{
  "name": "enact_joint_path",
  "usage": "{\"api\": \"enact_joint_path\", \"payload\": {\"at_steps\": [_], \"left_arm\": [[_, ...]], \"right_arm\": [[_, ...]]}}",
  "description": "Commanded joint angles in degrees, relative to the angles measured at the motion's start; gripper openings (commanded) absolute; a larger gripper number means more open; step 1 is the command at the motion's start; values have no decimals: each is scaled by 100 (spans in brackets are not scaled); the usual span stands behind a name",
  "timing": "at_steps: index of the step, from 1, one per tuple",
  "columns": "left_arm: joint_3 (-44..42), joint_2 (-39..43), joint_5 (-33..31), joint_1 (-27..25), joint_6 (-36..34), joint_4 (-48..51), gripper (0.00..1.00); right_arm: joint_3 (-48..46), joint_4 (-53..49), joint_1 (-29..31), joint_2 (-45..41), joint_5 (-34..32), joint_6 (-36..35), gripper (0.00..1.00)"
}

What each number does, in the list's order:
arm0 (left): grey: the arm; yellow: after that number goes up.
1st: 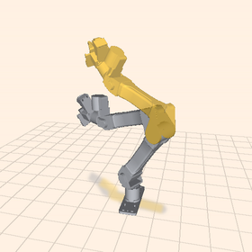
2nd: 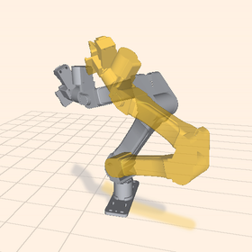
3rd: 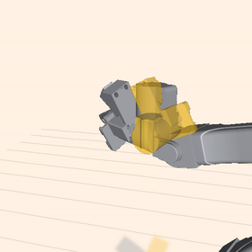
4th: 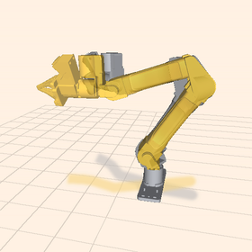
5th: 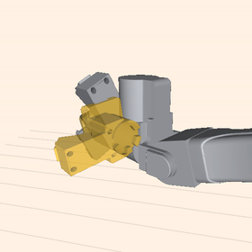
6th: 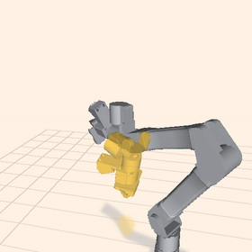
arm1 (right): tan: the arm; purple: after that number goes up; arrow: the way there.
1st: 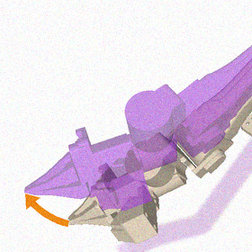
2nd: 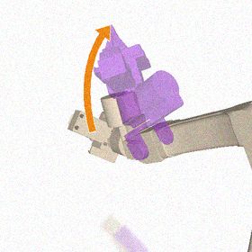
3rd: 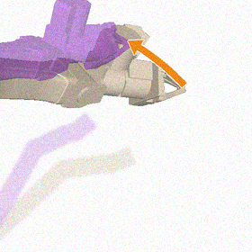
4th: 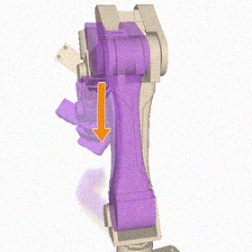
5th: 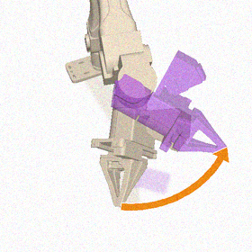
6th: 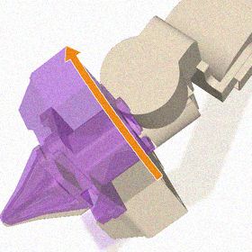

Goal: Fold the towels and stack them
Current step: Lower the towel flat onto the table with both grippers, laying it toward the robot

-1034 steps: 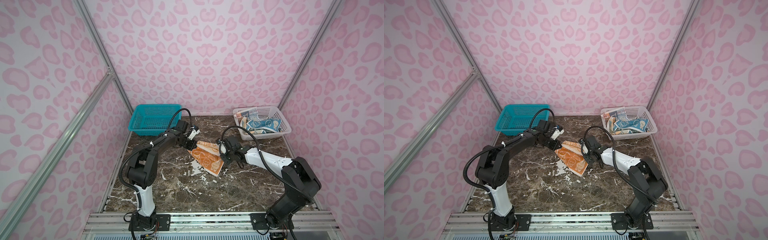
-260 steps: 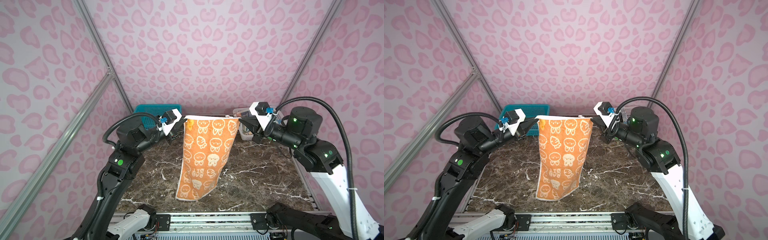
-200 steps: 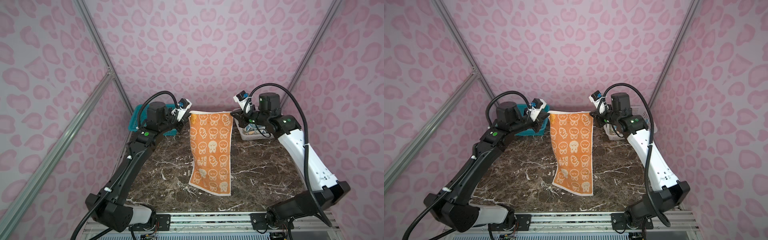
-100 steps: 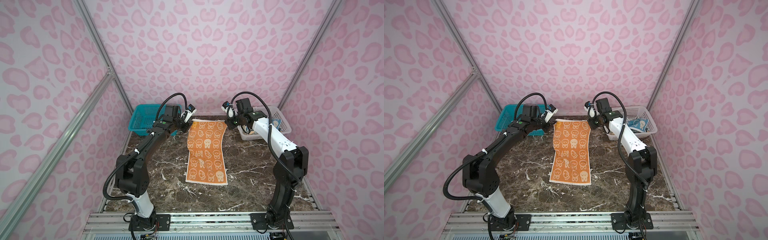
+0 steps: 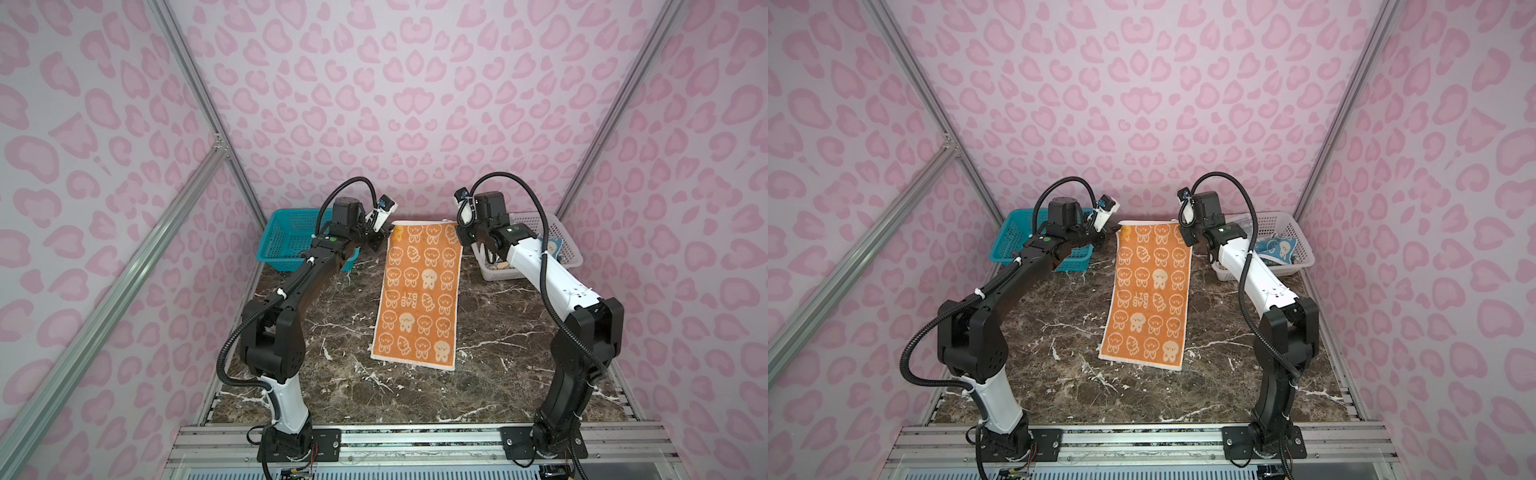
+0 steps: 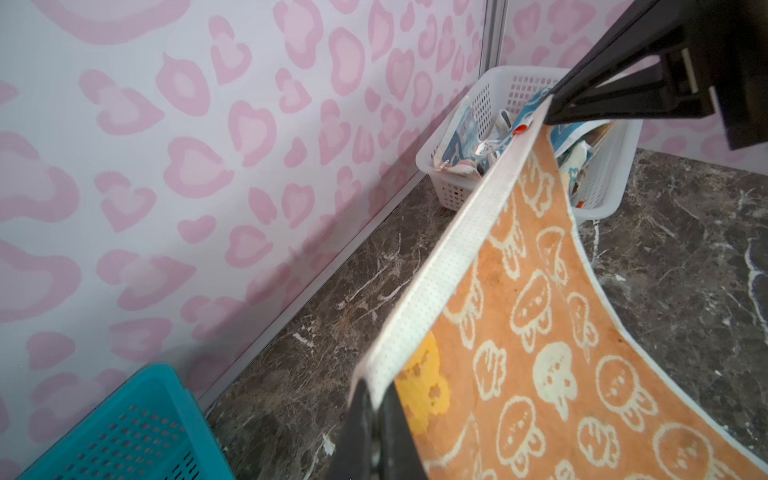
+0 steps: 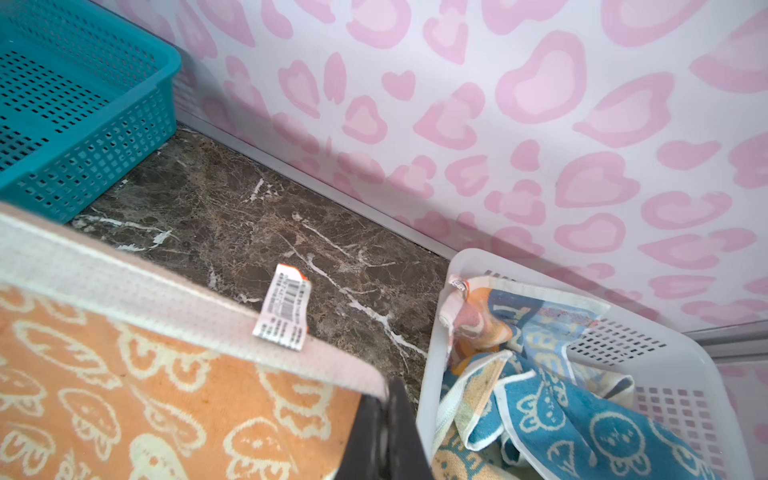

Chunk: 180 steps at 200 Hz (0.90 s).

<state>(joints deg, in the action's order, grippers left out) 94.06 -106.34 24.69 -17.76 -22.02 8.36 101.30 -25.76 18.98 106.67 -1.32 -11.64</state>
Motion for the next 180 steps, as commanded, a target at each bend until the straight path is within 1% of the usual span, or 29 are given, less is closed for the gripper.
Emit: {"api": "enact_joint_path", "payload": {"at_steps": [1, 38, 61, 79, 103, 121, 124, 133, 136, 148, 170, 180], "left_arm": [[-54, -84, -339, 50, 235, -169, 3], [-414, -62, -594, 53, 89, -142, 3], [-654, -5, -706, 44, -16, -125, 3], [-819, 80, -626, 49, -31, -12, 3], [-1193, 316, -541, 52, 69, -27, 3], [-1492, 533, -404, 47, 66, 86, 3], [-1536, 566, -374, 46, 66, 94, 3], [-1661, 674, -290, 53, 75, 134, 3], [-1831, 715, -265, 50, 83, 139, 3], [-2077, 856, -173, 51, 105, 180, 3], [-2414, 1072, -183, 46, 213, 377, 3], [-2530, 1156, -177, 44, 208, 543, 3]], "right_arm": [[-49, -103, -59, 137, -687, 42, 0], [-72, -474, 21, 330, -599, -88, 0], [-370, -455, 202, 239, -702, -277, 0], [-707, -374, 355, 54, -704, -386, 0], [-1210, -342, 504, -270, -720, -310, 0], [-1567, -351, 565, -544, -619, -207, 0], [-1784, -355, 571, -580, -603, -197, 0], [-2016, -360, 619, -723, -559, -168, 0], [-2086, -355, 638, -762, -554, -154, 0], [-2339, -333, 698, -903, -458, -89, 0], [-2664, -390, 843, -1094, -189, -30, 0], [-2798, -412, 905, -1153, -171, -24, 0]]}}
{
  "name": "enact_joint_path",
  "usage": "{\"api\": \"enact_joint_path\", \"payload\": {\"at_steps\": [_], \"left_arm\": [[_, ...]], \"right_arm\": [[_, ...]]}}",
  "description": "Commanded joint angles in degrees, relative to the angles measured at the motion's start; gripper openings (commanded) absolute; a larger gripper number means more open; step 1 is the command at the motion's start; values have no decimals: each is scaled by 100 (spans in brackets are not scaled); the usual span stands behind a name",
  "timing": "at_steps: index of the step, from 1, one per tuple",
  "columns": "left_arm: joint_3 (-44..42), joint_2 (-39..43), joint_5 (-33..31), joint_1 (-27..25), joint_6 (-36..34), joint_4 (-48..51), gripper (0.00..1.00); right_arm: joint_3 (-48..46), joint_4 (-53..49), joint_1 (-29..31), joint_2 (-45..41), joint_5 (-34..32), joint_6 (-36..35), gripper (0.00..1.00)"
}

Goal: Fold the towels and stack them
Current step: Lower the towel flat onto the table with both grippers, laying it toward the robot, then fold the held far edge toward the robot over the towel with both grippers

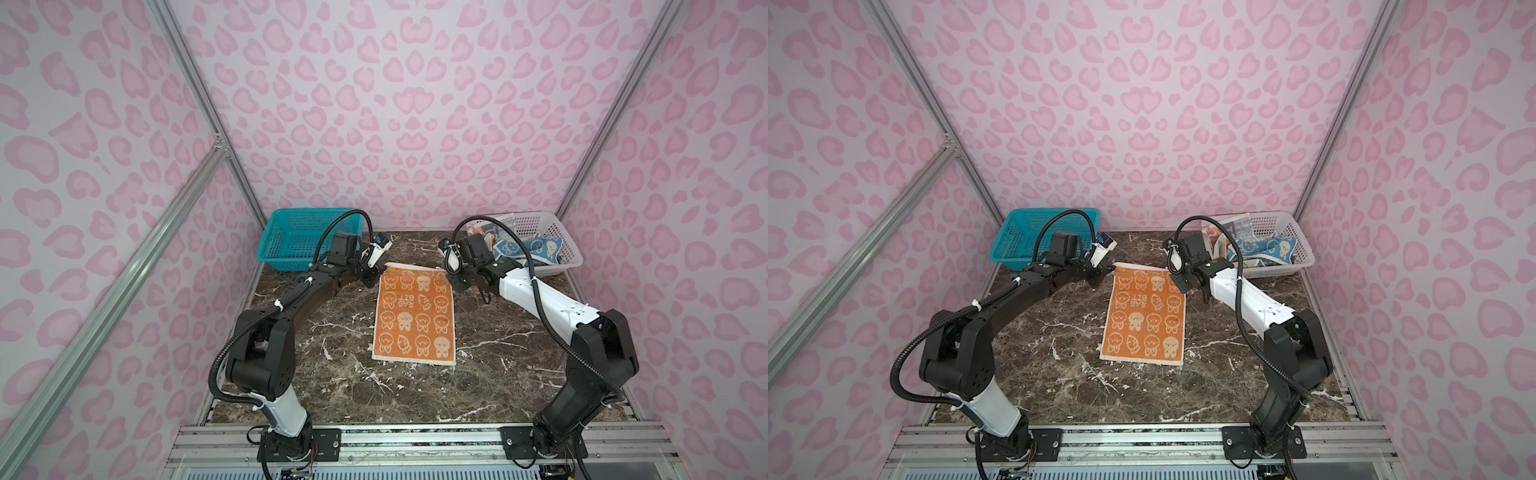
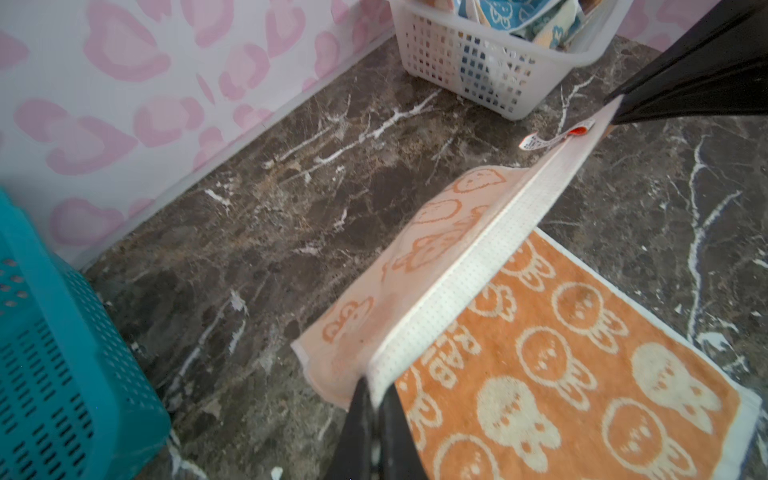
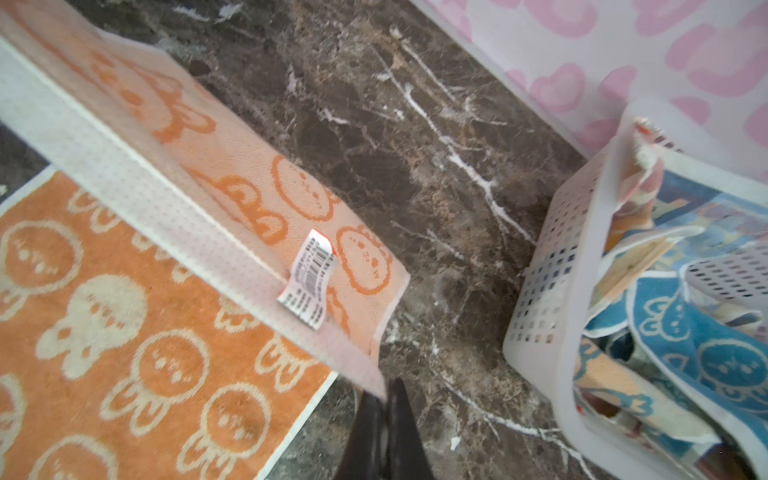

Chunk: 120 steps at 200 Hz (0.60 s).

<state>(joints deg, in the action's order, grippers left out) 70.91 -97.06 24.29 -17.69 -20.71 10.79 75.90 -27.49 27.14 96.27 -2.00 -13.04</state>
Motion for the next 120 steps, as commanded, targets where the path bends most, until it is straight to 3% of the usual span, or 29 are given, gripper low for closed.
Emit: {"api": "enact_joint_path", "payload": {"at_steps": [1, 73, 120], "left_arm": [[-230, 233, -137, 37, 76, 314, 3], [-880, 720, -67, -94, 260, 792, 3], [-1211, 1068, -140, -347, 6, 897, 3]], "right_arm": [[-277, -240, 103, -123, -105, 116, 0], [-839, -528, 421, -431, -2, 87, 0], [-1213, -566, 638, -748, -36, 43, 0]]}}
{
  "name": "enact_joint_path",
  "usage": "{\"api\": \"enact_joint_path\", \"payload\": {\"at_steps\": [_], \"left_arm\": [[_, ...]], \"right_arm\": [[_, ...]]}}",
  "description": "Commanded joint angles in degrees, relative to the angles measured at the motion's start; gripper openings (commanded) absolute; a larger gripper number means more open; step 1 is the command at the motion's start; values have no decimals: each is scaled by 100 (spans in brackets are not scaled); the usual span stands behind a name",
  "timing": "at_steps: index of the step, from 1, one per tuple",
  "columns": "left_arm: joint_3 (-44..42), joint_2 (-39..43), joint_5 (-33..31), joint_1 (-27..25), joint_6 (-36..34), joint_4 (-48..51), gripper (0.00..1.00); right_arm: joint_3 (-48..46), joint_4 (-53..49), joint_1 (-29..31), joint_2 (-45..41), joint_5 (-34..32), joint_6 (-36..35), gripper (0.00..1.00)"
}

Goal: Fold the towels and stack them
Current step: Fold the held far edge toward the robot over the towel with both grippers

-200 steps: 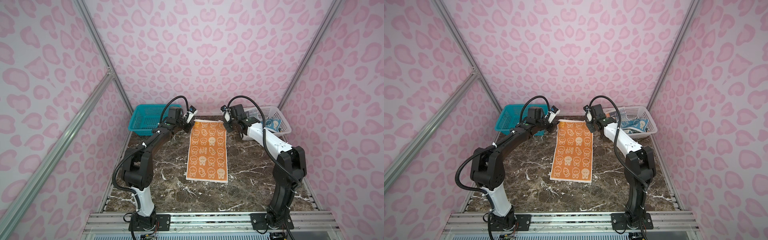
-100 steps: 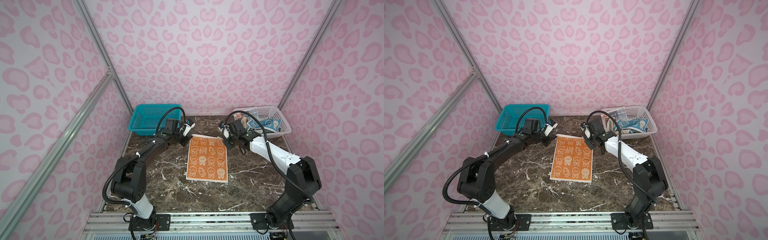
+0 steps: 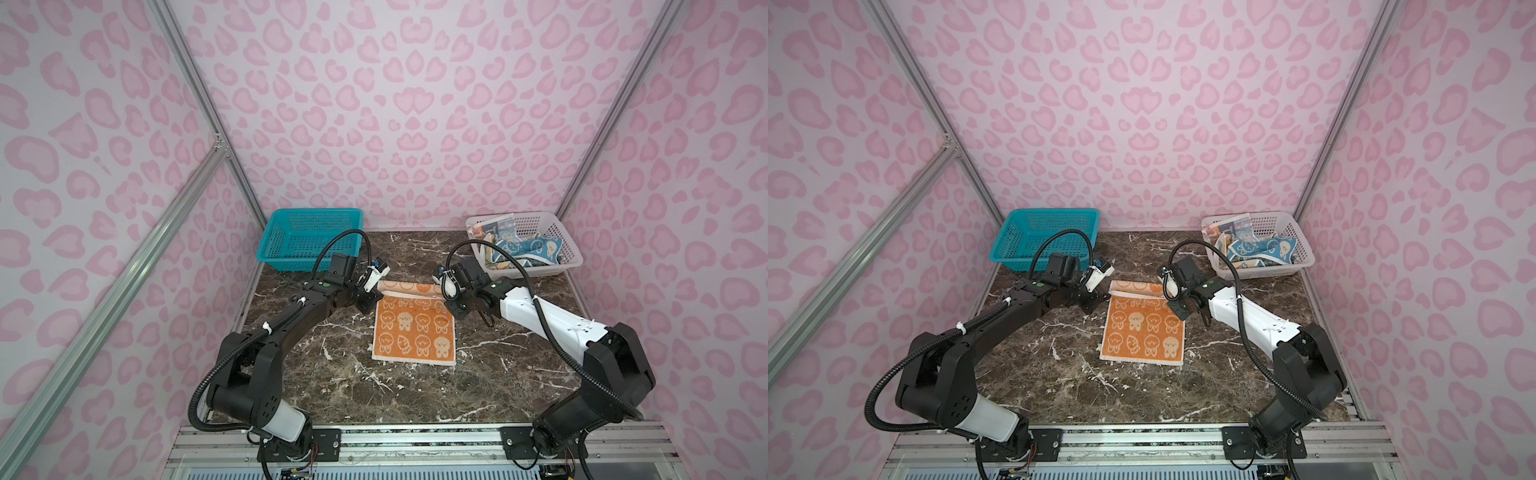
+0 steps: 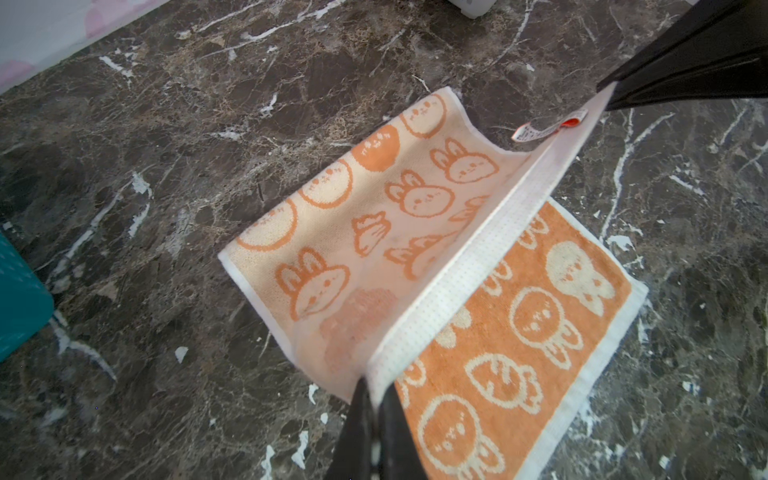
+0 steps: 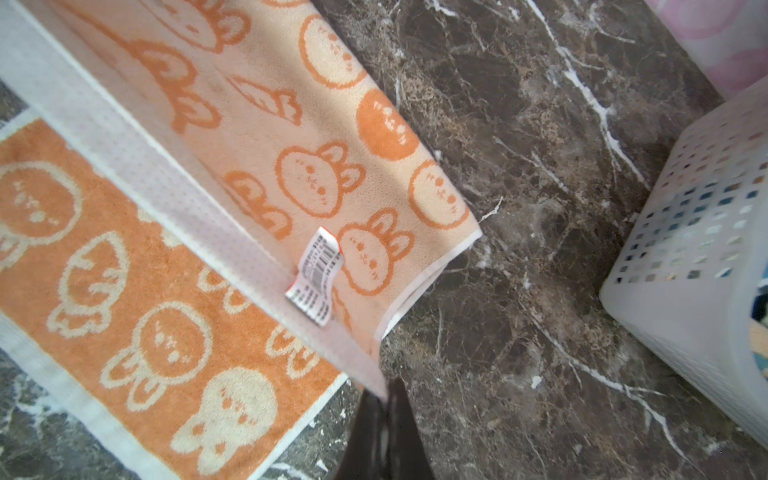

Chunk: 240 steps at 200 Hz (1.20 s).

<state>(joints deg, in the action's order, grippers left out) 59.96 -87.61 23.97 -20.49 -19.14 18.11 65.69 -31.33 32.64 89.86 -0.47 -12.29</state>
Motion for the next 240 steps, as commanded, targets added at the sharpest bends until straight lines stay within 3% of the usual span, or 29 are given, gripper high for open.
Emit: {"api": "enact_joint_path", "payload": {"at_steps": [1, 150, 240], "left_arm": [[-121, 123, -105, -68, -156, 175, 3], [-583, 601, -107, -281, 44, 411, 3], [-744, 396, 29, -423, 14, 920, 3]], "right_arm": [[-208, -176, 95, -117, -190, -29, 0], [-797, -280, 480, -689, -190, -190, 0], [-1142, -621, 893, -369, 292, -259, 0]]}}
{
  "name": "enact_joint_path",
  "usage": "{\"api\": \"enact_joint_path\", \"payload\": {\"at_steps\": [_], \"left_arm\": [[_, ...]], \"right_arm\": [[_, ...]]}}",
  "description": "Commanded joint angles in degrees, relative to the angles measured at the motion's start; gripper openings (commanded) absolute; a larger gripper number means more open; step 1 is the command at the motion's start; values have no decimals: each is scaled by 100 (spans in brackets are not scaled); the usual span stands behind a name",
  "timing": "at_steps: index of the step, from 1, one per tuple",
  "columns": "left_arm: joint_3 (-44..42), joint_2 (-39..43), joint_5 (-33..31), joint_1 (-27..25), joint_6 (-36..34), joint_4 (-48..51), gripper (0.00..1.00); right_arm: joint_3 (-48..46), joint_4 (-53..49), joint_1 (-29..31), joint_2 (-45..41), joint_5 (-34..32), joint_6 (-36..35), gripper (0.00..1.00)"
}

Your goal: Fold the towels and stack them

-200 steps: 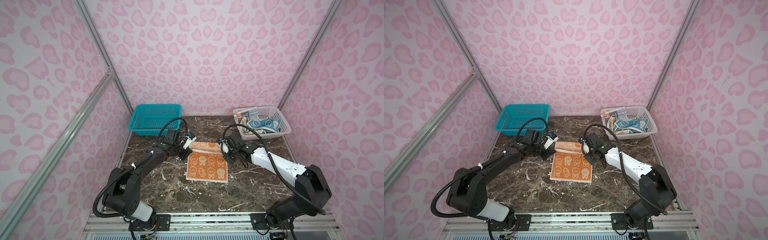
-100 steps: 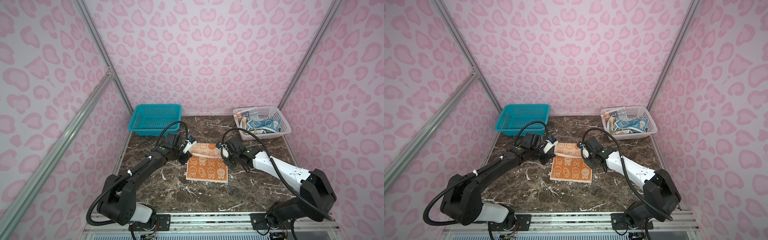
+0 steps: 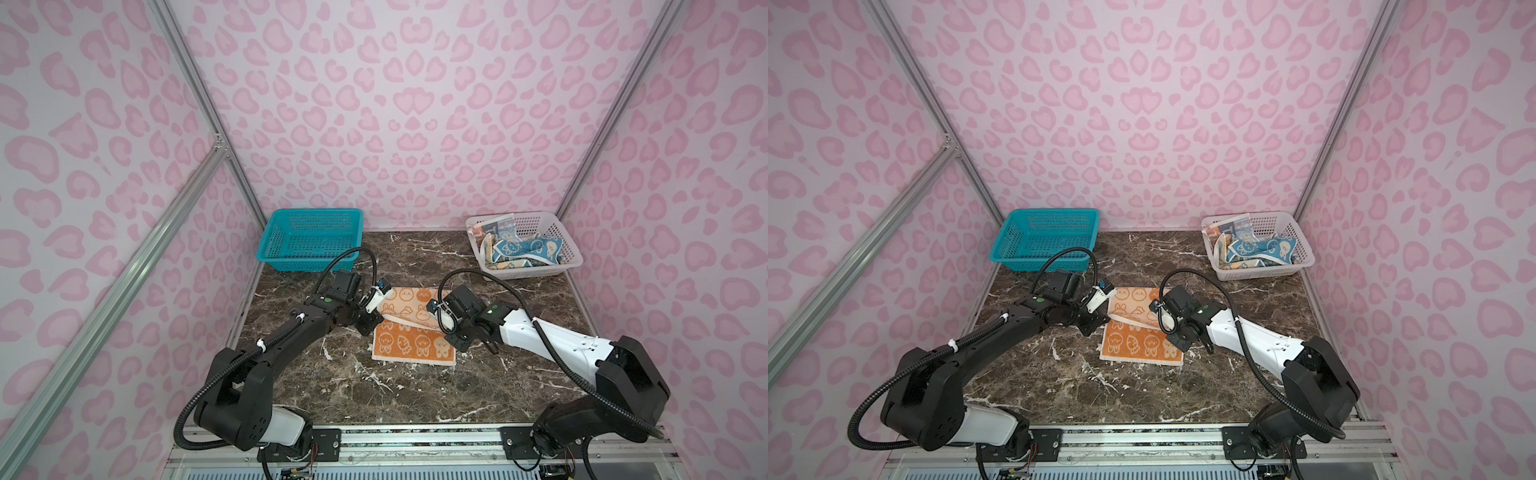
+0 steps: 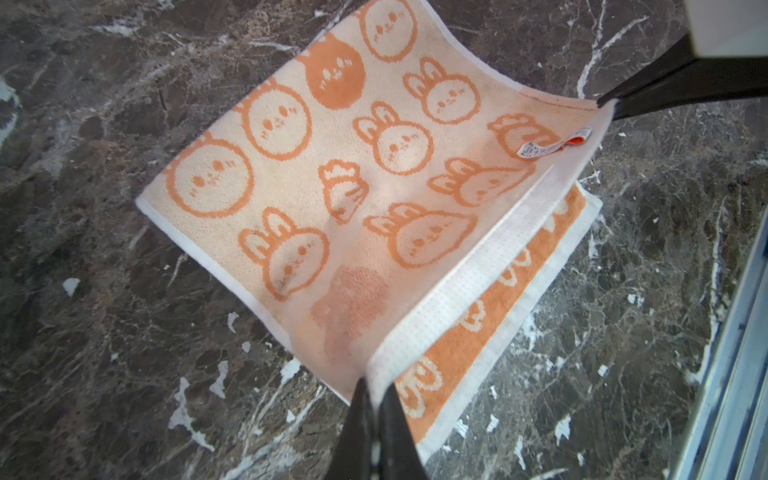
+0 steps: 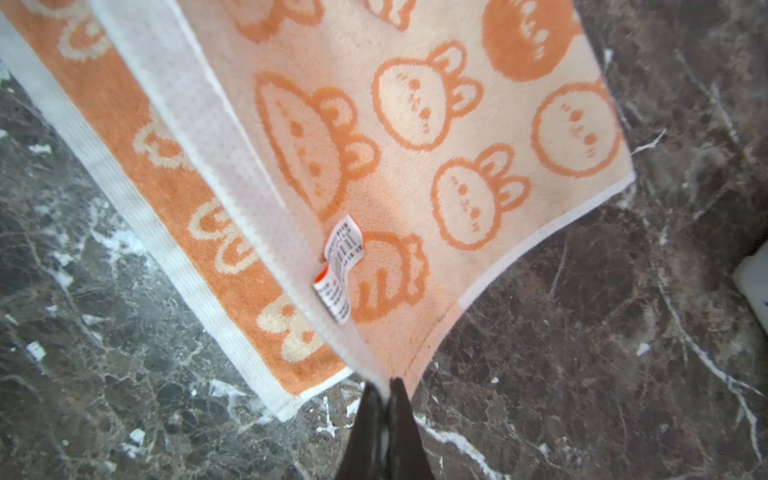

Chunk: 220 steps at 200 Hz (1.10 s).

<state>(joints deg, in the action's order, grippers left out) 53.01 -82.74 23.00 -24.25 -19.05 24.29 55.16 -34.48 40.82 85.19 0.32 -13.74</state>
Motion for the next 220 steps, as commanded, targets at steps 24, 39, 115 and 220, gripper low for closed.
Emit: {"api": "enact_joint_path", "payload": {"at_steps": [24, 39, 115, 220], "left_arm": [[-85, -231, 252, -90, -33, 536, 3], [-62, -323, 231, -131, -55, 674, 3], [-6, -682, 352, -184, -66, 917, 3], [111, -768, 627, -256, -90, 1475, 24]], "right_arm": [[-107, -445, 141, 257, 412, -247, 0], [-104, -506, 169, 361, 532, -305, 0], [-113, -534, 293, 678, 788, -402, 1], [-270, -701, 296, 399, 1002, -641, 29]]}}
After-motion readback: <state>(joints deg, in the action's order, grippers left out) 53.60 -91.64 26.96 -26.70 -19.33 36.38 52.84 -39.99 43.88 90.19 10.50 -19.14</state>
